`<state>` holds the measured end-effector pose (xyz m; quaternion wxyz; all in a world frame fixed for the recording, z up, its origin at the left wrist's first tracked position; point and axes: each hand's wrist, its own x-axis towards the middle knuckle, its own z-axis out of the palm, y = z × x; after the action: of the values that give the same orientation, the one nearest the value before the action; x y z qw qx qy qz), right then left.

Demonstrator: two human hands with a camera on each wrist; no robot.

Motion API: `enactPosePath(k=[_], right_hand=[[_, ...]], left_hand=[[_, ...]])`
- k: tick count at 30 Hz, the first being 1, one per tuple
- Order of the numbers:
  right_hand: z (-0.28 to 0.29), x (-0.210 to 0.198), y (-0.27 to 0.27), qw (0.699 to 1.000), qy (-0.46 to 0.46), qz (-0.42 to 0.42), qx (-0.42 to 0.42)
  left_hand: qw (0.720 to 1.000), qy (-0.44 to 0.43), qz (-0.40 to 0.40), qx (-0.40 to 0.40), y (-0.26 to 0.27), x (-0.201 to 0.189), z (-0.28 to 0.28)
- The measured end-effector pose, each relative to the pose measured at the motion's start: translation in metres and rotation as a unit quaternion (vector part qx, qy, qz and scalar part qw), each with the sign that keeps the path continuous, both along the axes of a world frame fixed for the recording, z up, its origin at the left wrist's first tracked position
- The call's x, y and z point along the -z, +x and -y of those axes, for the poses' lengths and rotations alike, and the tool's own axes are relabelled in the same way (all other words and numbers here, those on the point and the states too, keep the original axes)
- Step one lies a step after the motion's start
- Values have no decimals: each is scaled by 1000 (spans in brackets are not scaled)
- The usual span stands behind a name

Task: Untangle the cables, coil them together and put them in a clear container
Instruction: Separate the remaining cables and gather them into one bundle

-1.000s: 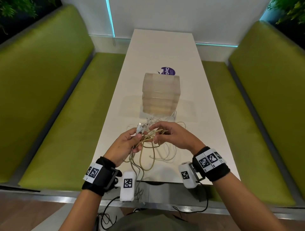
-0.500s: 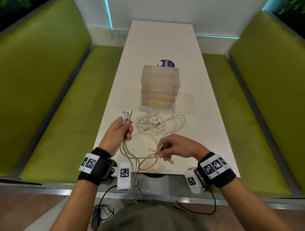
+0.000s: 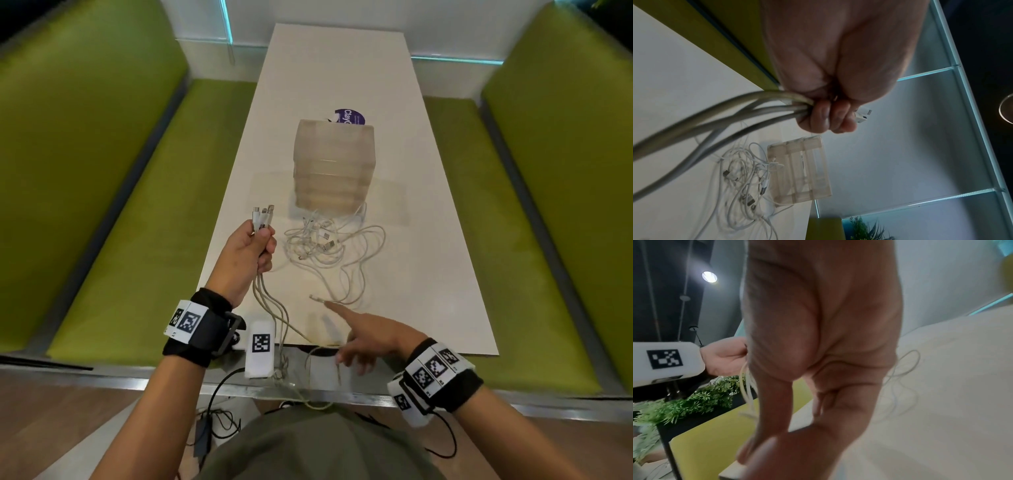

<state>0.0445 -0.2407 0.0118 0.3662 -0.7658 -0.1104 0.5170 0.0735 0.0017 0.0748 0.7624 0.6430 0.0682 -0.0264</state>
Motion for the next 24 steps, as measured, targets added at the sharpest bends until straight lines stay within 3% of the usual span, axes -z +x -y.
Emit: enactPosePath(k=[2,5,10,18,21,24], right_hand=[[5,-7,5,998,-54,-1,-20],[9,-11,15,984,-122,78,-100],[1,2,31,953,-77,291,-10],[-14,36,44,904,-202,372,-52],[-15,19,49,908,-141,391,57],[-20,-16,51,882,17,409,234]], left_hand=[[1000,-6,1,-4,0,0,-1],[1000,-12,3,0,1,-1,1],[1000,-24,8,2,1,-2,5],[999,-44,-4,-18,2,3,7],[998,-54,-15,-34,0,7,10],[996,-79,-32,-40,1,8,16]])
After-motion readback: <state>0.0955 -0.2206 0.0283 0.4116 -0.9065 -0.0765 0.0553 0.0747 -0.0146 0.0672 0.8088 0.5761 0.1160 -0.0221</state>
